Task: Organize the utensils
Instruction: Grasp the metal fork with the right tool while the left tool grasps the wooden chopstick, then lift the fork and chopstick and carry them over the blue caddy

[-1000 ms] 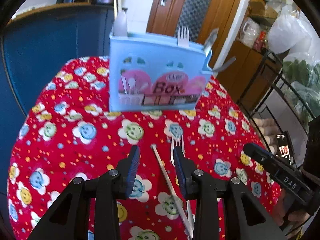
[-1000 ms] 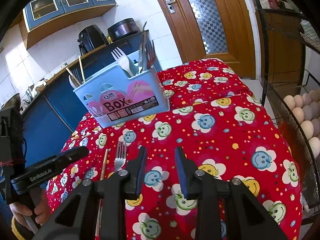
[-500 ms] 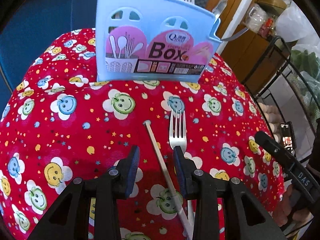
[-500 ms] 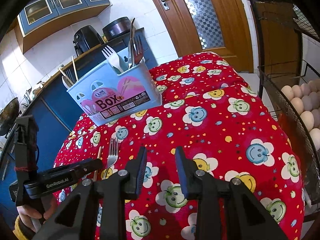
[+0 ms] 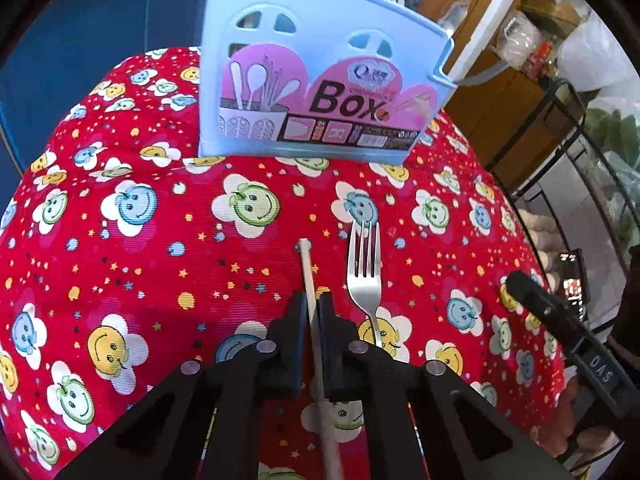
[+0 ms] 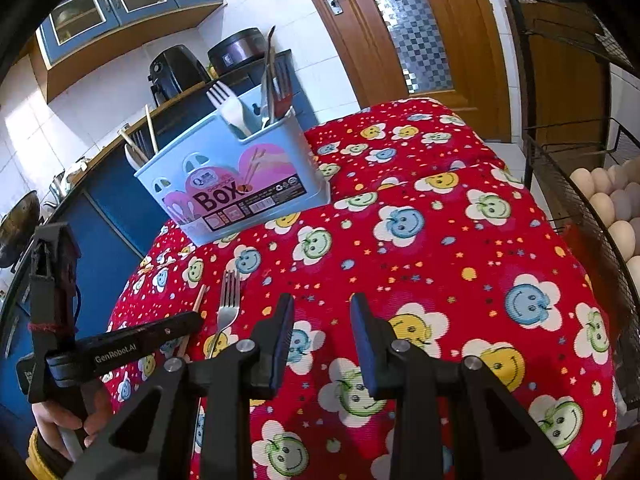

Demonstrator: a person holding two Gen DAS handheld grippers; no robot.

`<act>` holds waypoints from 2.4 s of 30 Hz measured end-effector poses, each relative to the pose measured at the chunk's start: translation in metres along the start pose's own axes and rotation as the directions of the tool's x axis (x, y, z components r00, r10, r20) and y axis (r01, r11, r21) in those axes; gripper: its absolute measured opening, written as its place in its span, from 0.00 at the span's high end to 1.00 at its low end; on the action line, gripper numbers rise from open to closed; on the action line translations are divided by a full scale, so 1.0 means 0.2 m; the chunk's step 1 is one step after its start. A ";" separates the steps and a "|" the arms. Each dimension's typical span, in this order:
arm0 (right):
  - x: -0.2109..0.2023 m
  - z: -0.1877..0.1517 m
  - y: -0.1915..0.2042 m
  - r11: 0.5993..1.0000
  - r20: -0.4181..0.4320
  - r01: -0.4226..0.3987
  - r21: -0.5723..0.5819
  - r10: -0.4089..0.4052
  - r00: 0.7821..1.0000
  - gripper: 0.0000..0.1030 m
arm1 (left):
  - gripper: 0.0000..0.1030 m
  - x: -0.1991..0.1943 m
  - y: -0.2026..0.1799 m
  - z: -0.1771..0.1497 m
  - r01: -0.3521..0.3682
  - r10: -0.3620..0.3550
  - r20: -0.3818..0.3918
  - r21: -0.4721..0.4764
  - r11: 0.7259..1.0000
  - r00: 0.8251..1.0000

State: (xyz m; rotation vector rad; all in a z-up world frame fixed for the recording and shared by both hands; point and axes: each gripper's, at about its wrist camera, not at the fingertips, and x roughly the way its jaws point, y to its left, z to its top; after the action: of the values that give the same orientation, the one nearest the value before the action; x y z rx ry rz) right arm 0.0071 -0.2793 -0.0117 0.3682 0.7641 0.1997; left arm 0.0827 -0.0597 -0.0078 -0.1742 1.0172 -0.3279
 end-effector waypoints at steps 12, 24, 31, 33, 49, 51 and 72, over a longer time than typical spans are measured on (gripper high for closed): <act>0.17 0.02 0.17 0.994 -0.101 -0.081 -0.073 0.074 0.992 0.64 | 0.96 -0.20 0.17 0.03 0.037 -0.025 0.148 -0.077 0.996 0.989; 0.42 0.05 0.31 0.984 -0.210 -0.117 -0.135 0.087 0.974 0.64 | 0.96 -0.33 0.31 0.04 0.023 0.000 0.246 -0.088 0.996 0.969; 0.47 0.06 0.33 0.977 -0.223 -0.149 -0.152 0.113 0.968 0.64 | 0.96 -0.32 0.33 0.04 0.040 -0.014 0.255 -0.097 0.994 0.967; 0.49 0.08 0.34 0.975 -0.225 -0.165 -0.149 0.129 0.966 0.64 | 0.96 -0.32 0.34 0.04 0.043 -0.017 0.256 -0.099 0.994 0.966; 0.45 0.13 0.24 0.961 -0.188 -0.269 -0.056 0.255 0.949 0.97 | 0.96 -0.38 0.30 0.03 0.057 -0.033 0.293 -0.072 0.996 0.956; 0.40 0.13 0.25 0.962 -0.165 -0.263 -0.069 0.249 0.954 0.97 | 0.96 -0.38 0.29 0.03 0.059 -0.037 0.298 -0.065 0.996 0.954; -0.09 0.18 0.38 0.973 0.130 -0.142 -0.184 0.167 0.977 0.97 | 0.96 -0.55 0.19 0.03 0.061 -0.050 0.395 -0.016 0.998 0.917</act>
State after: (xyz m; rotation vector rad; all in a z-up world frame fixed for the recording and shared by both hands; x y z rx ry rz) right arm 0.0174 -0.2248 0.0529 0.2730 0.5695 0.3805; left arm 0.0418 0.0149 0.0717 -0.2838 0.6165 -0.3144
